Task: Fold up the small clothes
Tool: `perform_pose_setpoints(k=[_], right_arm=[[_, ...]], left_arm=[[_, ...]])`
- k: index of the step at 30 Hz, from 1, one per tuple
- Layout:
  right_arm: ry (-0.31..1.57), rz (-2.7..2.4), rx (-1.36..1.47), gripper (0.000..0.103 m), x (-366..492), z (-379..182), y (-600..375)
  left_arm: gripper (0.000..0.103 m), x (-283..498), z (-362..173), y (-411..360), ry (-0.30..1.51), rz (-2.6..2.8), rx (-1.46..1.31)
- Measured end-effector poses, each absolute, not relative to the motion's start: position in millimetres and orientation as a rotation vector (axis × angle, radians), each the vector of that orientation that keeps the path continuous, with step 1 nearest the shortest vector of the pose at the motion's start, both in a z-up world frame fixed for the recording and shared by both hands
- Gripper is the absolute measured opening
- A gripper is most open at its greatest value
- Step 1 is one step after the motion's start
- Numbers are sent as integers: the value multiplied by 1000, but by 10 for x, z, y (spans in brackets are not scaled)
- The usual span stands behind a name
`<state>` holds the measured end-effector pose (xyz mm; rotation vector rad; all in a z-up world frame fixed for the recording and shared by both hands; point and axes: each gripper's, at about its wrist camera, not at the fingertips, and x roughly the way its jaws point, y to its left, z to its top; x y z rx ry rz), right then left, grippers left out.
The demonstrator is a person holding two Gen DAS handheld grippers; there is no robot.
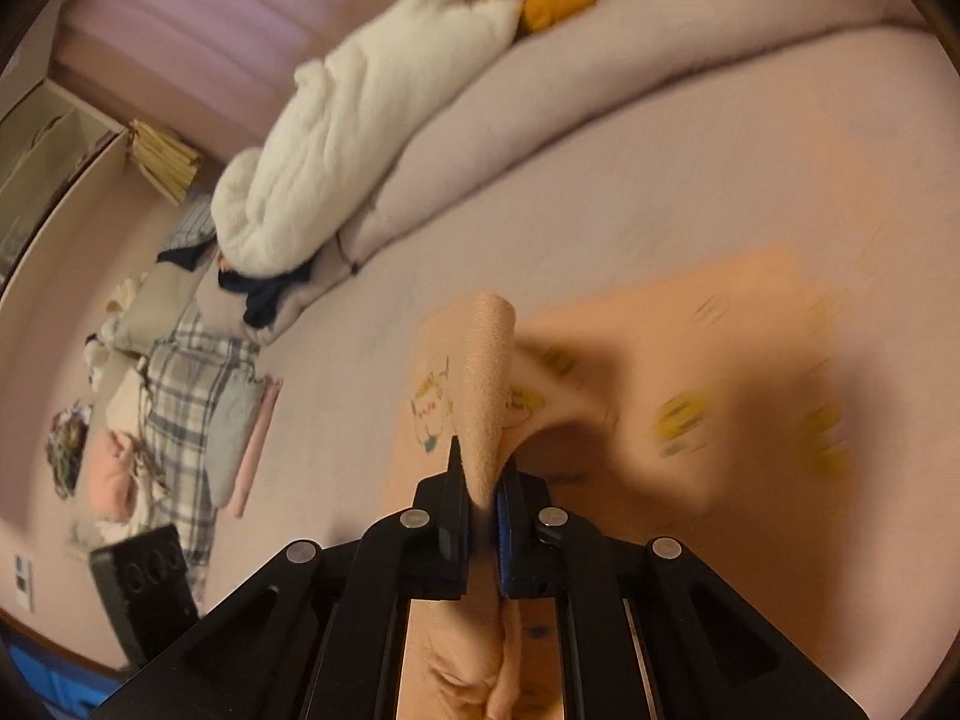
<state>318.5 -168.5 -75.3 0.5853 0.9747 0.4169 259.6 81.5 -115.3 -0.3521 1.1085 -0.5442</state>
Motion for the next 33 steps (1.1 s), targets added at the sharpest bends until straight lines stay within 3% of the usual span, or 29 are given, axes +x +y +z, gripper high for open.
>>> perform_pose_setpoints(k=[5, 14, 22, 29, 33], right_arm=[[953, 308, 582, 8, 3180, -706, -2207], [1034, 216, 669, 9, 3189, -1215, -2492], [834, 165, 451, 9, 3088, -677, -2353], [1023, 136, 336, 9, 3419, -1074, -2086], [997, 118, 388, 5, 3445, -1142, -2131]], left_arm=[[24, 2586, -1167, 619, 1115, -574, -312], [24, 2740, -1195, 110, 1128, -649, -261], [24, 2776, -1299, -137, 1135, -673, -209], [24, 2790, -1424, -300, 1153, -657, -127], [24, 2841, -1420, -296, 1161, -661, -141]])
